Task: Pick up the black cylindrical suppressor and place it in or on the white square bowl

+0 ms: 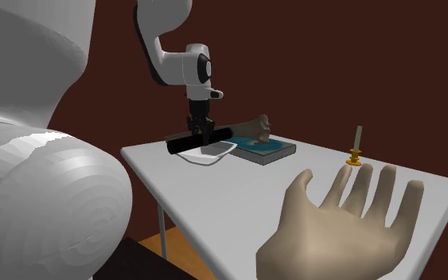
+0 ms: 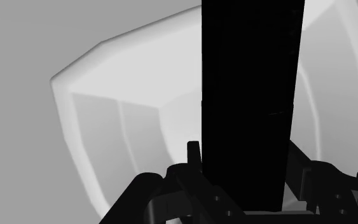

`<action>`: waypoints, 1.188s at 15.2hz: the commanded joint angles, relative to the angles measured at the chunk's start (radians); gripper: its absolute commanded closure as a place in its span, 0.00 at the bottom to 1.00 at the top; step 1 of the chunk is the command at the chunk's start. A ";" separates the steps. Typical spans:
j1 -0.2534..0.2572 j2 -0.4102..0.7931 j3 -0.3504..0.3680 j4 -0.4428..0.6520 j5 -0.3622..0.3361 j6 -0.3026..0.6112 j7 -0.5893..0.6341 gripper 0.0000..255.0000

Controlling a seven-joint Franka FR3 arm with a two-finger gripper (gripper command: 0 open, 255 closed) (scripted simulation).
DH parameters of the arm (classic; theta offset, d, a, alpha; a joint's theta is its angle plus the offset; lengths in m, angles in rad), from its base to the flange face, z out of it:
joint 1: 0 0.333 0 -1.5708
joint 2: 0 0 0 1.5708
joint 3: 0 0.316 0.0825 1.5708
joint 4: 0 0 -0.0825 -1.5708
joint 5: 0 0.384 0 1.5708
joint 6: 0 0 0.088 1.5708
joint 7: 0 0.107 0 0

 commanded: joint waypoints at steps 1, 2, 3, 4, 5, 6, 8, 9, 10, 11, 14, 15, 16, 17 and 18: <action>0.000 0.005 0.000 -0.001 0.000 0.001 0.000 0.00; -0.001 0.005 -0.001 -0.001 0.000 0.001 -0.001 0.00; -0.001 0.006 -0.001 -0.001 0.000 0.002 -0.001 0.00; 0.000 0.006 -0.001 -0.001 0.000 0.001 -0.001 0.00; 0.000 0.006 -0.001 -0.001 0.000 0.001 -0.001 0.00; 0.000 0.004 0.000 -0.003 0.000 0.001 0.000 0.00; -0.003 -0.029 0.004 0.022 0.011 -0.055 -0.007 0.00; -0.005 -0.044 0.005 0.037 0.016 -0.084 -0.010 0.00; -0.005 -0.055 0.006 0.049 0.020 -0.107 -0.012 0.00; -0.005 -0.055 0.006 0.049 0.020 -0.107 -0.012 0.00; -0.005 -0.055 0.006 0.049 0.020 -0.107 -0.012 0.00; -0.005 -0.055 0.006 0.049 0.020 -0.107 -0.012 0.00; -0.005 -0.055 0.006 0.049 0.020 -0.107 -0.012 0.00; -0.005 -0.055 0.006 0.049 0.020 -0.107 -0.012 0.00; -0.005 -0.055 0.006 0.049 0.020 -0.107 -0.012 0.00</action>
